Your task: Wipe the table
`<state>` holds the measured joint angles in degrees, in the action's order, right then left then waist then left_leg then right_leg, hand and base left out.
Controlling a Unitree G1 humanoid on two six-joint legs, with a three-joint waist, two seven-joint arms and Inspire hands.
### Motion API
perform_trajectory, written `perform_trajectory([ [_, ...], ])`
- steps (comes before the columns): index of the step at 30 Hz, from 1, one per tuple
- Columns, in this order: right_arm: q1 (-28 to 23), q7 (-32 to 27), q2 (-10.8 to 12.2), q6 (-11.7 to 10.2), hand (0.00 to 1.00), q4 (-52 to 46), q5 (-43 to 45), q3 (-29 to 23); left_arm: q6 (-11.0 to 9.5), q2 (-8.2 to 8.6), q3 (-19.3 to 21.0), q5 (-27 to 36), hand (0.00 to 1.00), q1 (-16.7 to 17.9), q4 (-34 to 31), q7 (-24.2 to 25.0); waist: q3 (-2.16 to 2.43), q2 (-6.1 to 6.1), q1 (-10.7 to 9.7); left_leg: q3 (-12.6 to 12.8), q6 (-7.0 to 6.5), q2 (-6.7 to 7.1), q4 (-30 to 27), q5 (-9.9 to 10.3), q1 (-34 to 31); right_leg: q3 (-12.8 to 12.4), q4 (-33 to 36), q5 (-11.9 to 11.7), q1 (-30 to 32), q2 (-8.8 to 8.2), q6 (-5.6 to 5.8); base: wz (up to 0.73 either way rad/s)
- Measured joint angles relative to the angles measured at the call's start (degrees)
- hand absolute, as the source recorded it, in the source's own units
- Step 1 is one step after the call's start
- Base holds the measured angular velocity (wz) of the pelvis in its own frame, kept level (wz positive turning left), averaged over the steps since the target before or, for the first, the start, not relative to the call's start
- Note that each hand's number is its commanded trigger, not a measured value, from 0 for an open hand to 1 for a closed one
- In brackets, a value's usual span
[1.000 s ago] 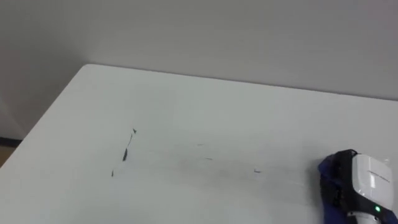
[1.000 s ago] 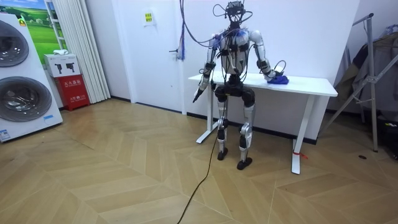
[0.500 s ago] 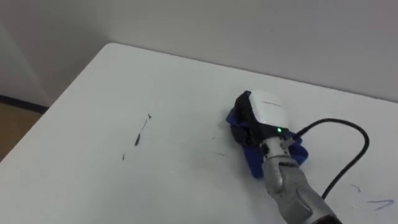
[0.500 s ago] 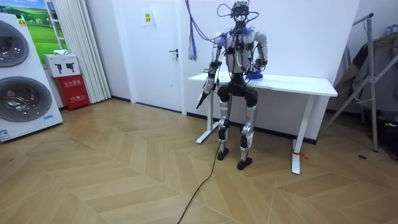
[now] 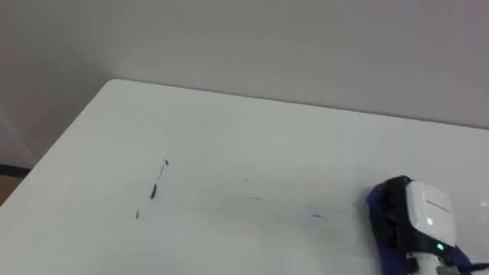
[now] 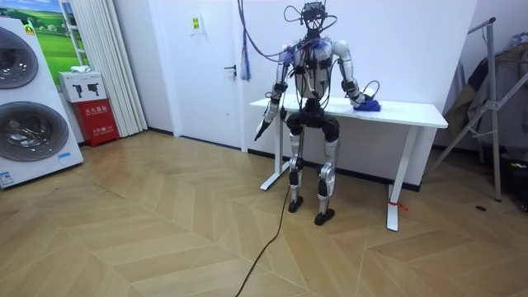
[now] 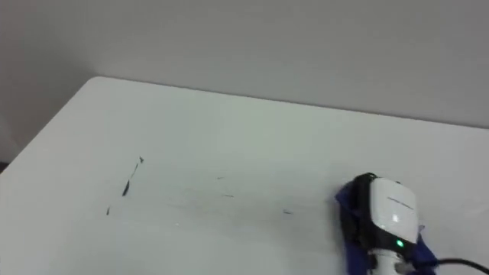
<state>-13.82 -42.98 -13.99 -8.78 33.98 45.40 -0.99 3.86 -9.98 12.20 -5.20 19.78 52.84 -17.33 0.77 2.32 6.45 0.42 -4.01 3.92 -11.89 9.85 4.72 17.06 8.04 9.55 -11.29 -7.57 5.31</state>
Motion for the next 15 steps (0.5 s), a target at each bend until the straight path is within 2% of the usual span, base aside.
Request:
perform_trajectory([
  [3, 0.63, 0.23, 0.11, 0.37, 1.0, 0.3, -0.48, 0.25, -0.23, 0.02, -0.56, 0.13, 0.0, -1.32, -0.07, -0.03, 0.01, -0.03, 0.21, 0.21, -0.17, 0.03, -0.41, 0.1, -0.26, -0.04, 0.06, -0.17, 0.13, -0.1, 0.14, -0.05],
  [4, 1.3, 0.88, 0.26, 1.5, 1.0, -0.28, -0.47, 0.63, -0.24, 0.03, -1.35, 0.07, 0.0, -1.86, -0.07, -0.09, 0.01, -0.03, 0.32, 0.38, -0.18, 0.03, -0.41, 0.11, -0.28, -0.17, 0.07, -0.22, 0.3, -0.11, 0.16, -0.11],
  [6, 3.6, 2.34, 1.55, 5.27, 1.0, -1.51, -1.03, 3.33, -0.09, 0.44, -4.0, 0.1, 0.0, -3.01, -0.03, -0.97, -0.01, -0.09, 1.4, 1.88, -0.16, -0.47, -0.28, 0.17, -0.19, -1.45, 1.16, -0.5, 1.46, -0.01, -0.47, -0.34],
  [7, 4.5, 2.9, 1.58, 6.43, 1.0, -1.61, -1.01, 4.25, -0.09, 0.55, -4.75, 0.34, 0.0, -3.46, -0.01, -1.29, -0.02, -0.16, 1.93, 2.5, -0.11, -0.67, -0.21, 0.21, -0.25, -1.92, 1.61, -0.49, 2.03, 0.01, -0.59, -0.56],
  [8, 6.61, 5.13, 2.14, 9.01, 1.0, -2.56, -0.86, 6.03, -0.14, 0.86, -6.47, 1.34, 0.0, -4.82, 0.45, -1.31, -0.1, -0.3, 3.16, 3.85, 0.02, -1.2, -0.15, 0.28, -0.5, -2.88, 2.33, -0.6, 3.26, 0.23, -0.88, -0.66],
  [9, 8.65, 7.63, 3.24, 11.58, 1.0, -4.01, -0.57, 8.38, -0.13, 1.09, -7.74, 1.25, 0.0, -6.52, 1.25, -1.3, -0.13, -0.33, 4.87, 5.33, 0.26, -1.93, -0.26, 0.41, -0.84, -2.45, 3.31, -0.92, 4.62, 0.28, -1.37, -0.7],
  [10, 9.97, 9.06, 3.98, 12.69, 1.0, -4.63, -0.26, 10.0, -0.23, 1.09, -8.3, 1.19, 0.0, -7.13, 1.7, -1.29, -0.14, -0.34, 5.75, 6.1, 0.29, -2.32, -0.41, 0.43, -1.06, -2.0, 4.09, -1.07, 5.36, 0.32, -1.61, -0.75],
  [11, 13.11, 11.88, 5.67, 14.04, 1.0, -5.49, 0.62, 13.98, -0.3, 1.07, -9.11, 1.19, 0.0, -8.36, 3.41, -1.34, -0.24, -0.44, 7.44, 7.46, 0.6, -3.2, -0.84, 0.64, -1.44, -0.16, 5.67, -1.31, 6.43, 0.2, -1.99, -0.68],
  [12, 16.57, 14.41, 7.18, 14.59, 1.0, -5.46, 1.74, 18.46, -0.18, 1.08, -10.18, 1.18, 0.0, -10.22, 5.51, -1.38, -0.86, -0.97, 9.27, 7.25, 0.95, -3.72, -1.65, 1.06, -1.75, 3.46, 7.53, -1.39, 7.54, -0.21, -2.59, -0.59],
  [13, 18.23, 15.68, 7.57, 14.72, 1.0, -5.45, 2.51, 20.35, -0.2, 1.09, -10.68, 1.09, 0.0, -10.68, 6.07, -1.4, -1.05, -1.16, 10.12, 7.57, 1.06, -4.05, -1.92, 1.4, -2.05, 5.16, 8.33, -1.35, 8.14, -0.43, -2.85, -0.32],
  [15, 23.81, 19.2, 10.83, 14.37, 1.0, -5.37, 5.37, 25.73, -0.37, 1.17, -11.53, 0.77, 0.0, -11.5, 7.3, -2.1, -1.56, -1.54, 13.04, 7.73, 0.85, -4.95, -2.46, 1.81, -3.77, 8.72, 10.51, -1.21, 10.36, -1.5, -3.11, 0.05],
])
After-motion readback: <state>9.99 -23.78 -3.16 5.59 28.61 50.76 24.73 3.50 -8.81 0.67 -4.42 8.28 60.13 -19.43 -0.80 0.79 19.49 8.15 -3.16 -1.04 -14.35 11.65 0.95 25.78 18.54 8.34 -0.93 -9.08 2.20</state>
